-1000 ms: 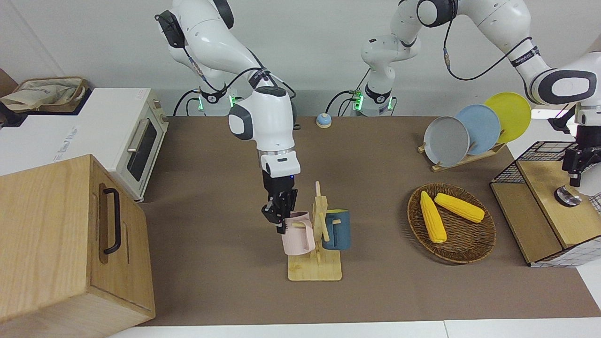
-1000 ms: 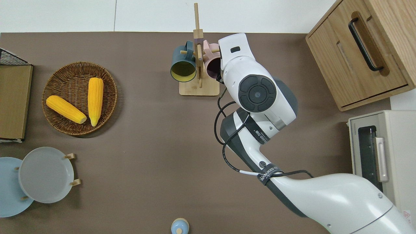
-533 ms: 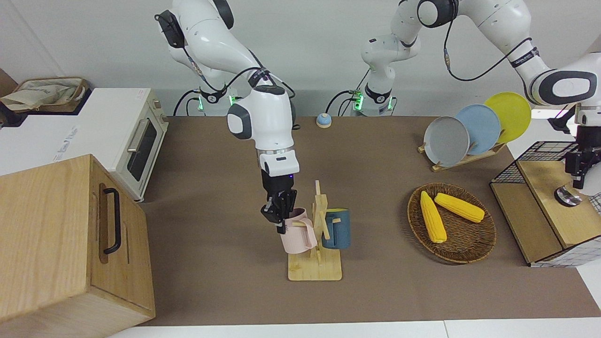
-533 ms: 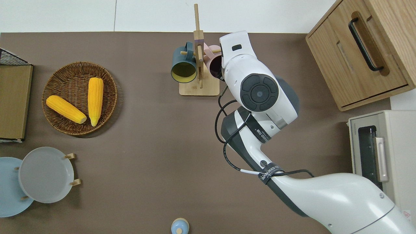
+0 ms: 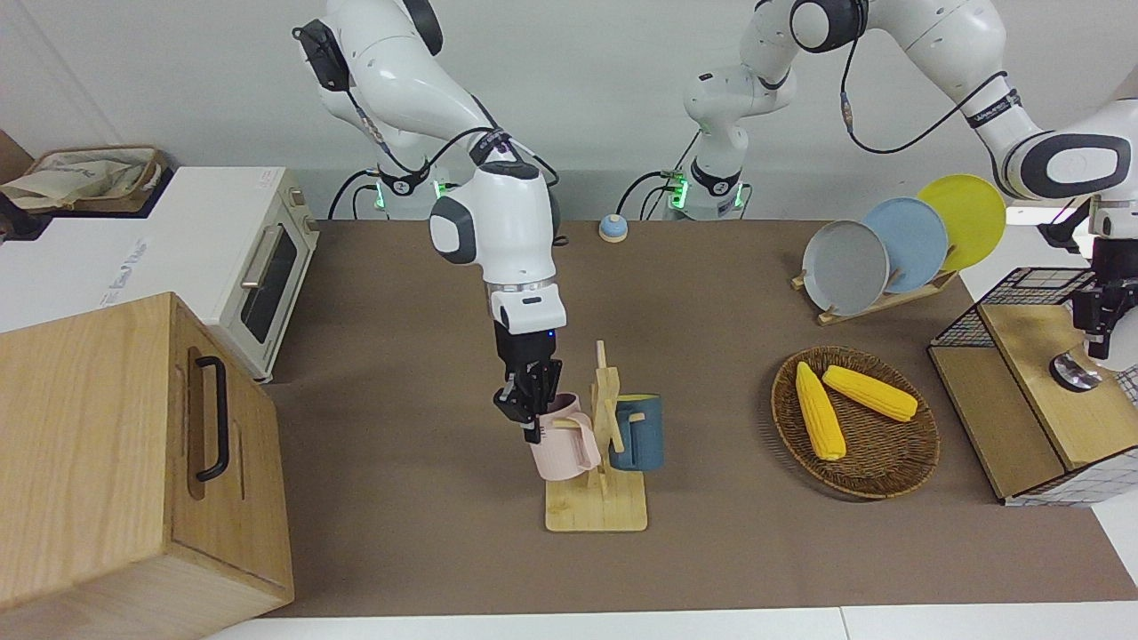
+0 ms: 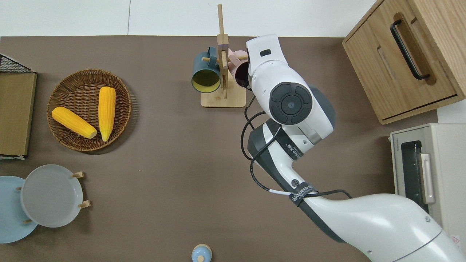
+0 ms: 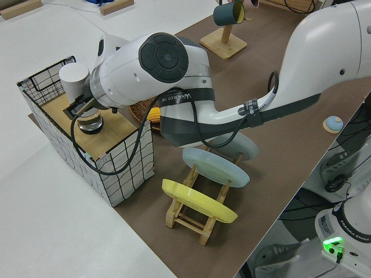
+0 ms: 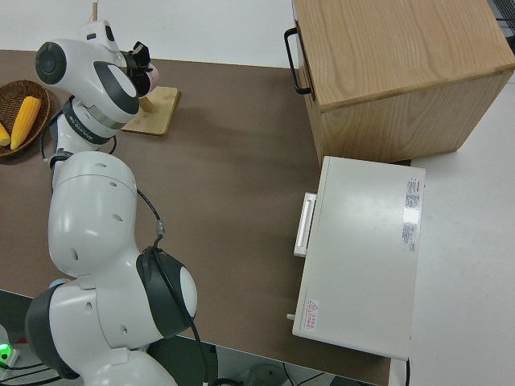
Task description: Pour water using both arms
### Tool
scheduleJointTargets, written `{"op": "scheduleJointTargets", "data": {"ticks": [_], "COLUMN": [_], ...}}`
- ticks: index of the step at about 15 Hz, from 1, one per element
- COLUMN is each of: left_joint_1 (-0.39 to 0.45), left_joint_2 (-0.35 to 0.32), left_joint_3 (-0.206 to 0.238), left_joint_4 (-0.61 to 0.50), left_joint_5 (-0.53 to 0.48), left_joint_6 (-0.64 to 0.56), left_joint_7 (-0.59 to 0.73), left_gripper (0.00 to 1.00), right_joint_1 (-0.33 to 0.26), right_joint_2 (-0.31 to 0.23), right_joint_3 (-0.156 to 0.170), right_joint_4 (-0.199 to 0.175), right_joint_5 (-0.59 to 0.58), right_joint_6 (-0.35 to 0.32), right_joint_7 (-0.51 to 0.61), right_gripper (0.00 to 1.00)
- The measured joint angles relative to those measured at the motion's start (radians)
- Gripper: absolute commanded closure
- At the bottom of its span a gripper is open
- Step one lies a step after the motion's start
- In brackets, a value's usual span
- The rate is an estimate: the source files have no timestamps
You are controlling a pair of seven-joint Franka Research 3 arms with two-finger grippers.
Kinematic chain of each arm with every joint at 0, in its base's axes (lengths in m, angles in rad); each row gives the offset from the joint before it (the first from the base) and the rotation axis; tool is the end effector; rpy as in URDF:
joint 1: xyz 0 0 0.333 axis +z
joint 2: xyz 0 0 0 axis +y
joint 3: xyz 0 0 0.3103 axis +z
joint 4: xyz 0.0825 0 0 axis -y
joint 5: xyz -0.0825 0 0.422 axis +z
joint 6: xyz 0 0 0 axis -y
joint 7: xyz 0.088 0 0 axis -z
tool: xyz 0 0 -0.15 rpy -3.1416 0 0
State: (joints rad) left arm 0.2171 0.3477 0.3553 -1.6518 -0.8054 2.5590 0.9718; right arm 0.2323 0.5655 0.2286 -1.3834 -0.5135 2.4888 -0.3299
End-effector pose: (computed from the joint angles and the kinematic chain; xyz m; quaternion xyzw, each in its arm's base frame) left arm 0.6521 0.3807 0.4321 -0.9273 -0.0440 -0.3714 0.0127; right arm 0.7465 0.3186 0.3987 0.8247 0.4737 0.2790 0.1331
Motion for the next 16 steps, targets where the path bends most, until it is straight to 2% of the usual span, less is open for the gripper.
{"op": "scheduleJointTargets", "data": {"ticks": [16], "left_joint_1": [0.000], "left_joint_2": [0.008], "left_joint_3": [-0.001], "left_joint_4": [0.020], "left_joint_5": [0.000], "left_joint_6": [0.000], "left_joint_7": [0.000], "left_gripper": [1.00], "right_joint_1": [-0.005], "right_joint_2": [-0.002], "right_joint_3": [-0.004], "right_joint_4": [0.003], "right_joint_5": [0.000], "right_joint_6": [0.000], "right_joint_7": [0.000], "right_gripper": [0.913]}}
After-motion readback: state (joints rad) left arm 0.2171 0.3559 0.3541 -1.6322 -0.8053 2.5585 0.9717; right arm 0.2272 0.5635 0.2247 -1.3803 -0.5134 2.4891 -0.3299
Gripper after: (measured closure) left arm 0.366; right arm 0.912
